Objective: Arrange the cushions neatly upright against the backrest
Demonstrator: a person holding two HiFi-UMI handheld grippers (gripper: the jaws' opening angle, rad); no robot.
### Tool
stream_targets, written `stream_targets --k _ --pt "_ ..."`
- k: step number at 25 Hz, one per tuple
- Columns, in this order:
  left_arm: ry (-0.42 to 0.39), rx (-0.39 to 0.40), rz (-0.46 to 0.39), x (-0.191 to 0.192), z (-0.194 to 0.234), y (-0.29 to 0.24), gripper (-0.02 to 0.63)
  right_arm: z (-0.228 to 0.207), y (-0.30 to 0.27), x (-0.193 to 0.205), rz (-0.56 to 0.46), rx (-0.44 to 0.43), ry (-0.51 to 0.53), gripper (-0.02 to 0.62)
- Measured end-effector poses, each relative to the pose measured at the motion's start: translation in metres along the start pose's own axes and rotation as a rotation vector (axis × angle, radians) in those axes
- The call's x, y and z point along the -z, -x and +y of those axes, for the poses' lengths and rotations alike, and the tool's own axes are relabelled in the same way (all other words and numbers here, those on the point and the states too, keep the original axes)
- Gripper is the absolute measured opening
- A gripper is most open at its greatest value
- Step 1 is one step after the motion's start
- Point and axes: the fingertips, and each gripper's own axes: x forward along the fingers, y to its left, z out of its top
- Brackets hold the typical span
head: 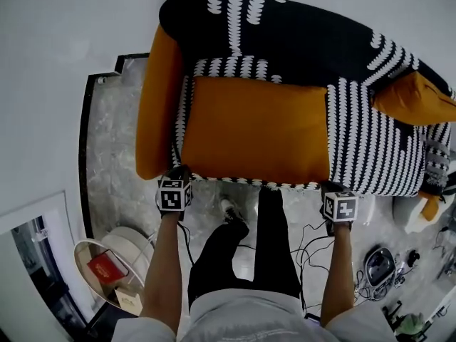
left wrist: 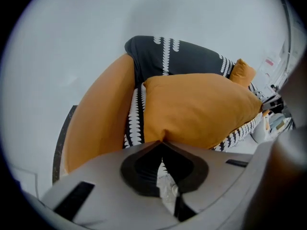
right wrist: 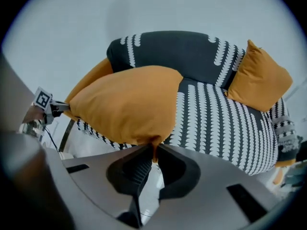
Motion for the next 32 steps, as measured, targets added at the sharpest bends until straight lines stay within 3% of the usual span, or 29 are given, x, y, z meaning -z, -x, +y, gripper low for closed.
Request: stream_targets --k 8,17,26,30,32 --pt "0.054 -0.044 -0.041 -0.067 0.008 0.032 0.021 0.005 0.047 -0.06 -0.02 -0.055 -0.014 0.038" --pt "0.119 -0.061 -0.117 -0.146 0.009 0.064 0.021 0.006 0.091 -0.135 -0.061 -0.074 0.038 0.031" --pt "0.111 -0.065 -0.189 -0.222 0.01 0.089 0.02 0.008 0.115 -0.193 -0.112 -0.056 0.085 0.005" --pt "0.067 -0.035 -0.212 -0.253 -0.006 0.088 0.018 0.02 0.118 -0.236 -0.214 -0.211 0.029 0.002" --pt "0.044 -0.081 -0.193 -0.266 -0.005 0.083 0.02 0.018 0.116 -0.263 -0.232 -0.177 0.036 0.002"
